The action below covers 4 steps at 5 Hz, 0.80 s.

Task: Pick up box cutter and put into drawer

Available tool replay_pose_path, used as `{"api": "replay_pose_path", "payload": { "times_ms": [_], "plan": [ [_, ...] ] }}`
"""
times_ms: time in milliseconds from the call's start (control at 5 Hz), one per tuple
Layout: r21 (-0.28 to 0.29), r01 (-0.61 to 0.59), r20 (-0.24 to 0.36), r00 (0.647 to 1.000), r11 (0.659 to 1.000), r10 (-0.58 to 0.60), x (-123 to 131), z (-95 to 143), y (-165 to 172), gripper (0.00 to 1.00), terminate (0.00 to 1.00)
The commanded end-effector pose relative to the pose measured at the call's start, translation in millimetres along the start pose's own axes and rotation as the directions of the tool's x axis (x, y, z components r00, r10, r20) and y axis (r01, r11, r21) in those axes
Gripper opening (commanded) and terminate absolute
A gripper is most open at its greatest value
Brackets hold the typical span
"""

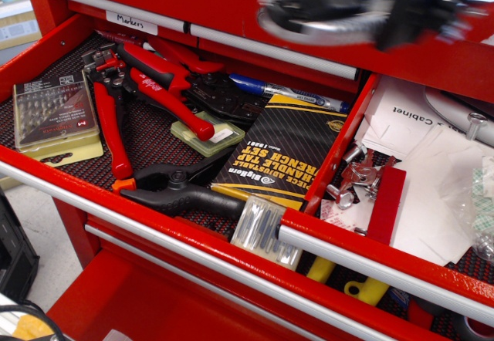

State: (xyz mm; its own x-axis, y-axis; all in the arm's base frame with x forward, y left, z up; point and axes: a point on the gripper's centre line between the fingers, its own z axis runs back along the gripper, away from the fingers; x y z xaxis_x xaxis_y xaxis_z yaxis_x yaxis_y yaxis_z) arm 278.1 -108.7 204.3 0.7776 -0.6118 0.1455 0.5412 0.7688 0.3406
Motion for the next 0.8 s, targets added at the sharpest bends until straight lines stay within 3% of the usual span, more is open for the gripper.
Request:
{"api": "replay_pose_path", "payload": {
  "times_ms": [0, 200, 600],
  "plan": [
    [0.068, -0.129, 0.069, 0.99, 0.989, 0.124, 17.3, 5.8, 0.5, 0.0, 0.0],
    [0.068, -0.129, 0.069, 0.99, 0.989, 0.124, 17.3, 5.8, 0.5, 1.0, 0.0],
    [0.068, -0.129, 0.069, 0.99, 0.989, 0.124, 17.3, 5.8, 0.5, 1.0, 0.0]
  ]
}}
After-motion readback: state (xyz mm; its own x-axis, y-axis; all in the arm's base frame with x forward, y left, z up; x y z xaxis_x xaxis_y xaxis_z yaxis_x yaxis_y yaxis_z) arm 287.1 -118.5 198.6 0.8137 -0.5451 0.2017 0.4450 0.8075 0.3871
